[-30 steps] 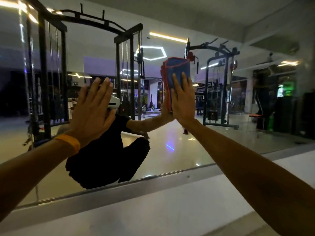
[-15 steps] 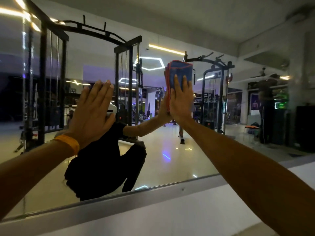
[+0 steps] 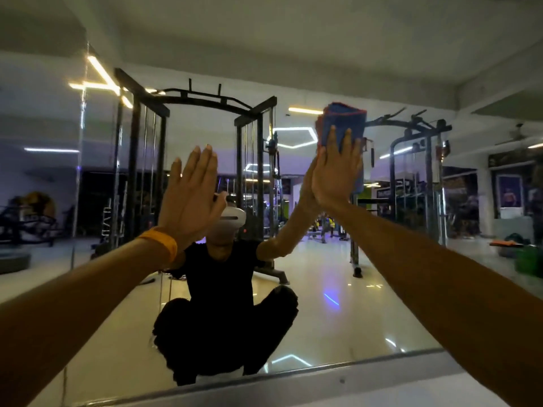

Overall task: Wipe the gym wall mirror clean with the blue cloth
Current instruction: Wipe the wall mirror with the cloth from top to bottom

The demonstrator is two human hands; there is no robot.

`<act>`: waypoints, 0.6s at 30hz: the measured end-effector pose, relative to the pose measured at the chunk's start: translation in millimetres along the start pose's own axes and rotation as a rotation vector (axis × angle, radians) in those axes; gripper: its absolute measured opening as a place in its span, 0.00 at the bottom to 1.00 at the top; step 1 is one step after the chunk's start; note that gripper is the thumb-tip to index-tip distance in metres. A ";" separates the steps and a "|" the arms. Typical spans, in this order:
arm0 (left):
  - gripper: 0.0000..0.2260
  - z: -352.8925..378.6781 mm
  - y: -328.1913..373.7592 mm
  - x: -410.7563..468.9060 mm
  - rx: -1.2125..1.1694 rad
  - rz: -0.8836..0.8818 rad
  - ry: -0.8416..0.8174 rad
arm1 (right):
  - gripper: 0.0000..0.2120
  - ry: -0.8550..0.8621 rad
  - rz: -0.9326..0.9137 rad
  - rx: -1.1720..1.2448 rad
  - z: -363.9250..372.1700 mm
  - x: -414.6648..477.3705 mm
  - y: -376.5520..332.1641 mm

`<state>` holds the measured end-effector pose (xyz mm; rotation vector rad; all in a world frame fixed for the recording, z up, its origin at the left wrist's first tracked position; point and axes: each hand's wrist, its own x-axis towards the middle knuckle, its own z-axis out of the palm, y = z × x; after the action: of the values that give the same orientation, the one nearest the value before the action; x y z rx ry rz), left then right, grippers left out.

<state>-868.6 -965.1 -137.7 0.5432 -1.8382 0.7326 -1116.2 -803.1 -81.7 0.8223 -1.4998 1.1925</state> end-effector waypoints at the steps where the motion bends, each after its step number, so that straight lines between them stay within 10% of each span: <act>1: 0.35 0.8 2.2 1.4 0.000 0.012 -0.005 | 0.27 0.005 -0.111 0.011 10.0 -15.0 -9.9; 6: 0.35 4.1 4.6 -1.4 -0.010 0.000 -0.026 | 0.26 -0.138 -0.971 -0.008 11.5 -48.2 16.5; 12: 0.35 10.1 20.4 -6.1 0.018 -0.047 0.035 | 0.23 0.027 -0.722 0.345 10.1 16.4 64.4; 15: 0.36 13.6 30.4 -6.3 0.015 -0.096 0.032 | 0.27 0.097 -0.384 0.105 8.7 -16.8 49.7; 18: 0.35 15.9 38.3 -22.4 -0.024 -0.105 0.040 | 0.29 -0.140 -0.848 0.121 9.4 -100.4 47.1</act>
<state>-896.3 -948.4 -171.9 0.6004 -1.7658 0.6455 -1136.2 -806.4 -191.2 1.4555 -0.9956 0.5899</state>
